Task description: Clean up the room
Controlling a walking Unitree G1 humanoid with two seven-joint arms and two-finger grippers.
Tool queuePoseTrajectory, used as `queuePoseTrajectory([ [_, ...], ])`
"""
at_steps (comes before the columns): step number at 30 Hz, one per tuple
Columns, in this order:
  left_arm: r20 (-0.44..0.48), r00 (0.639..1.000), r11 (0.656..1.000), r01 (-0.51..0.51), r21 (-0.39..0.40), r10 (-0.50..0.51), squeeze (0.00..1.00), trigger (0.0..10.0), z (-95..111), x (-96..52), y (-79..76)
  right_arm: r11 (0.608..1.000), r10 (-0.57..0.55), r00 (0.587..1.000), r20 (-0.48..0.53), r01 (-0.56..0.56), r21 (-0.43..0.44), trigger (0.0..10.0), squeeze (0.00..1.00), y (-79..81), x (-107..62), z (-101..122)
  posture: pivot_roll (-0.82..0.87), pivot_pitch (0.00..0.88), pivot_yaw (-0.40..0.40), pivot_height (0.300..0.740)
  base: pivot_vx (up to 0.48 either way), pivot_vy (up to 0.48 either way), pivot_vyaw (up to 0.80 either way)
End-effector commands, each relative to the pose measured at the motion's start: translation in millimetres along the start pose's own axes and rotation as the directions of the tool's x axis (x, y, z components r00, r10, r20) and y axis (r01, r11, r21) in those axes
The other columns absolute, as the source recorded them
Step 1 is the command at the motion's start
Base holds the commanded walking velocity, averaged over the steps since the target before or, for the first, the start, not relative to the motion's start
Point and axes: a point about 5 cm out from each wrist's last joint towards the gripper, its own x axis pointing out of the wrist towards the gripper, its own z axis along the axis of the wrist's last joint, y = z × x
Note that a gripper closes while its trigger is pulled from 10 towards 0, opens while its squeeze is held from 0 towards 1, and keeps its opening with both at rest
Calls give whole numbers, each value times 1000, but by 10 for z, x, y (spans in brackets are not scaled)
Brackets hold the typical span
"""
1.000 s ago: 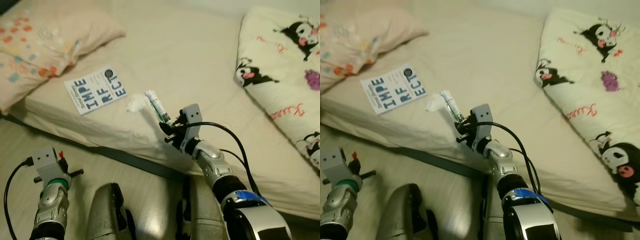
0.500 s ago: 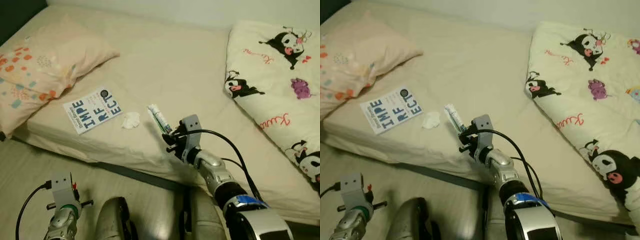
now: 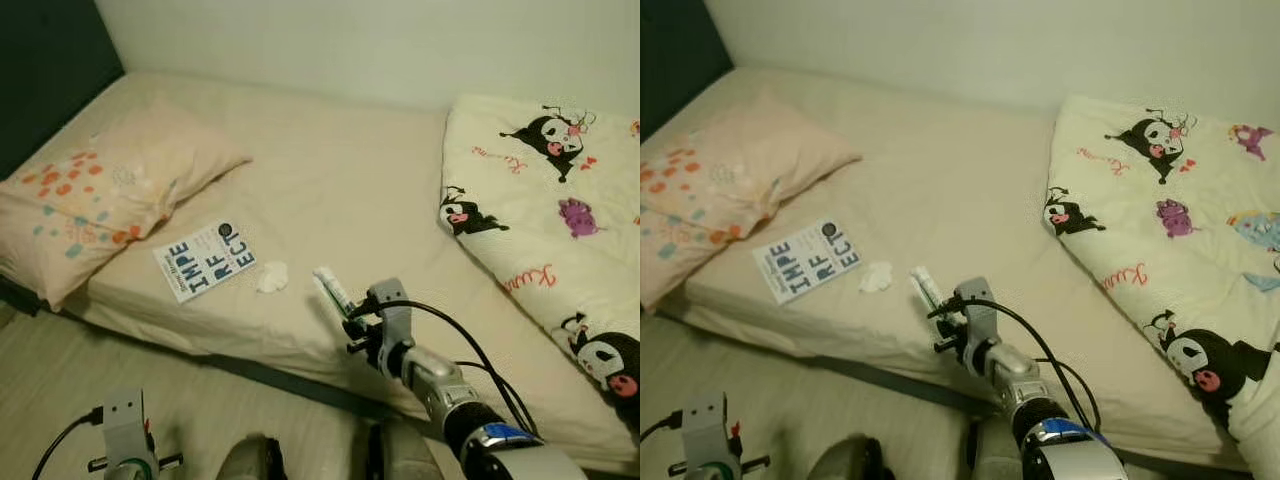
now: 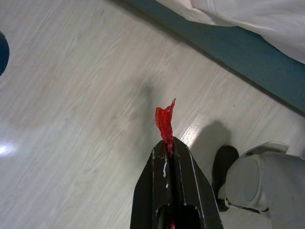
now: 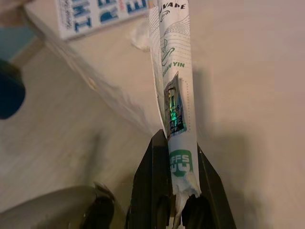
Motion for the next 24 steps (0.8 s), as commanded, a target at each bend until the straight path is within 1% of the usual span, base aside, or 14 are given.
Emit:
queuePoseTrajectory([
  [1, -65, 998, 1000, -3, 28, 5, 0, 10000, -180, -42, 37, 999, -33, 994, -107, 36, 21, 0, 0, -28, -90, -269, -58, 0, 54, 707, 0, 0, 0],
  [2, -65, 998, 1000, -3, 28, 5, 0, 10000, -180, -42, 37, 999, -33, 994, -107, 36, 21, 0, 0, -28, -90, -269, -58, 0, 54, 707, 0, 0, 0],
  [3, -88, 996, 1000, -8, 28, 11, 0, 10000, -246, -61, 55, 997, -62, 985, -163, 68, 31, 0, 0, -57, -159, -418, -58, 0, 52, 717, 0, 0, 0],
  [4, -88, 996, 1000, -8, 28, 11, 0, 10000, -246, -61, 55, 997, -62, 985, -163, 68, 31, 0, 0, -57, -159, -418, -58, 0, 52, 717, 0, 0, 0],
  [8, -118, 993, 999, -20, 31, 24, 0, 10000, -332, -87, 85, 995, -88, 971, -224, 96, 26, 0, 0, -84, -239, -573, -58, 0, 50, 737, 0, 0, 0],
  [9, -118, 993, 999, -20, 31, 24, 0, 10000, -332, -87, 85, 995, -88, 971, -224, 96, 26, 0, 0, -84, -239, -573, -58, 0, 50, 737, 0, 0, 0],
  [12, -150, 988, 999, -38, 22, 41, 0, 10000, -431, -121, 127, 992, -122, 948, -295, 130, 7, 0, 0, -103, -331, -744, -59, 0, 50, 740, 0, 0, 0],
  [16, -155, 988, 1000, -24, 13, 26, 0, 10000, -458, -132, 117, 988, -148, 932, -330, 157, 1, 0, 0, -122, -388, -832, -57, 0, 48, 740, 0, 0, 0],
  [18, -155, 987, 999, -28, 31, 32, 0, 10000, -468, -137, 120, 978, -202, 907, -369, 209, -20, 0, 0, -165, -470, -938, -55, 0, 50, 740, 0, 0, 0],
  [19, -155, 987, 999, -28, 31, 32, 0, 10000, -468, -137, 120, 978, -202, 907, -369, 209, -20, 0, 0, -165, -470, -938, -55, 0, 50, 740, 0, 0, 0],
  [20, -153, 987, 998, -32, 46, 39, 0, 10000, -468, -137, 124, 973, -226, 892, -391, 227, -43, 5882, 0, -184, -510, -987, -55, 0, 49, 740, 0, 0, 0],
  [21, -149, 988, 998, -30, 53, 37, 0, 10000, -462, -136, 119, 968, -245, 873, -421, 241, -63, 10000, 0, -200, -559, -1050, -56, 0, 49, 740, 0, 0, 0],
  [22, -149, 988, 998, -30, 53, 37, 0, 10000, -462, -136, 119, 968, -245, 873, -421, 241, -63, 10000, 0, -200, -559, -1050, -56, 0, 49, 740, 0, 0, 0],
  [24, -139, 990, 997, -31, 70, 40, 0, 10000, -450, -133, 109, 970, -238, 861, -449, 231, -72, 10000, 0, -189, -598, -1112, -54, 0, 49, 740, 0, 0, 800],
])
